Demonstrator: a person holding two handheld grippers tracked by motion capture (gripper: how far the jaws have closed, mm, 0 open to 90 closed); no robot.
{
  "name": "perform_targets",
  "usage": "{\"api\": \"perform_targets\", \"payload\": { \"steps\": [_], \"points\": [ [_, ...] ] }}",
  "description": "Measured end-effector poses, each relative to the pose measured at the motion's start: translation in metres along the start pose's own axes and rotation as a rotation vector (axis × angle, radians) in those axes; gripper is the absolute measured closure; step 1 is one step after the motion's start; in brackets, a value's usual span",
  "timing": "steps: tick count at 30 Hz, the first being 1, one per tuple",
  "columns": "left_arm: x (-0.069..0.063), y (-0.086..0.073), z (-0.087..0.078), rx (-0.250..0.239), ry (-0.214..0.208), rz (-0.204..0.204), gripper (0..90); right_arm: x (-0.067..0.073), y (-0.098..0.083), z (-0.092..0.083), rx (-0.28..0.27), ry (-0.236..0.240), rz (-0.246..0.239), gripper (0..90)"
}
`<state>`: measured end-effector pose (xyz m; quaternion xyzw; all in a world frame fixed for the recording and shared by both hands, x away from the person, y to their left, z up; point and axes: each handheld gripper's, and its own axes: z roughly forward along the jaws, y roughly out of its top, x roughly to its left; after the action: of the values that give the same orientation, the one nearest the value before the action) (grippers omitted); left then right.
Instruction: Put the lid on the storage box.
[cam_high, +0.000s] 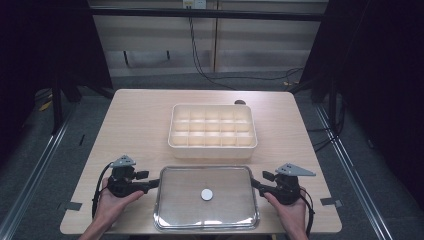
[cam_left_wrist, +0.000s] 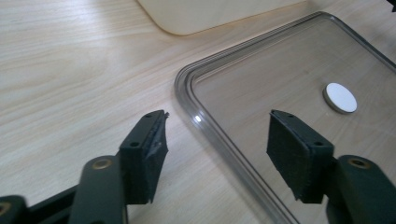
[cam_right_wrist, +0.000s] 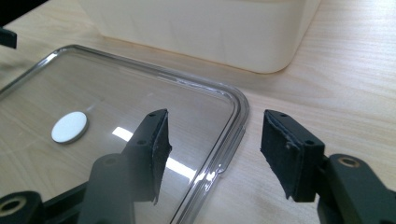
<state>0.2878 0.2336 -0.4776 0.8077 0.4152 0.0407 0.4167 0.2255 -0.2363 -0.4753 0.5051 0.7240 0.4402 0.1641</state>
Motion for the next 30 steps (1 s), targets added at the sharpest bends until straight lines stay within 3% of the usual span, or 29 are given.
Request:
{"api": "perform_targets", "payload": {
  "steps": [3,5,6,8,10,12,14,15,18,20,23,26,30],
  "points": [
    [0.001,-0.001,-0.002,0.001,-0.008,-0.003,40.1,-0.001,-0.001,-0.001,0.01,-0.009,0.007,41.4],
    [0.003,-0.001,-0.004,0.009,-0.067,0.005,43.0,-0.002,-0.001,-0.002,0.018,-0.018,0.004,39.6],
    [0.003,-0.001,-0.006,0.008,-0.072,0.013,45.1,-0.003,-0.002,-0.002,0.016,-0.018,0.015,39.7],
    [0.0,-0.002,-0.012,-0.036,-0.05,0.035,49.4,-0.004,-0.002,-0.005,-0.013,-0.016,0.019,41.4],
    [-0.001,-0.002,-0.015,-0.041,-0.043,0.054,49.5,-0.004,-0.002,-0.005,-0.013,-0.01,0.025,40.4],
    [0.002,-0.003,-0.017,-0.058,-0.019,0.067,50.6,-0.005,-0.003,-0.004,0.02,0.005,0.044,40.7],
    [0.005,-0.005,-0.016,-0.073,0.017,0.147,51.0,-0.004,0.0,-0.004,0.044,0.023,0.046,41.8],
    [0.007,-0.006,-0.016,-0.056,0.033,0.147,51.3,-0.003,0.004,-0.005,0.086,0.031,0.056,41.2],
    [0.015,-0.006,-0.017,-0.002,0.02,0.029,49.5,-0.003,0.019,-0.013,0.107,0.043,0.053,36.3],
    [0.018,-0.004,-0.019,-0.012,-0.005,-0.033,44.2,-0.009,0.022,-0.012,0.099,0.064,0.09,36.1],
    [0.014,-0.004,-0.016,-0.009,0.005,-0.026,43.0,-0.014,0.017,-0.003,0.115,0.06,0.1,35.8],
    [0.009,-0.005,-0.009,0.023,-0.027,-0.027,42.0,-0.019,0.009,0.012,0.149,0.055,0.111,35.2],
    [0.001,-0.004,0.001,0.049,-0.075,-0.016,47.6,-0.02,0.007,0.016,0.15,0.058,0.127,38.2]
  ]
}}
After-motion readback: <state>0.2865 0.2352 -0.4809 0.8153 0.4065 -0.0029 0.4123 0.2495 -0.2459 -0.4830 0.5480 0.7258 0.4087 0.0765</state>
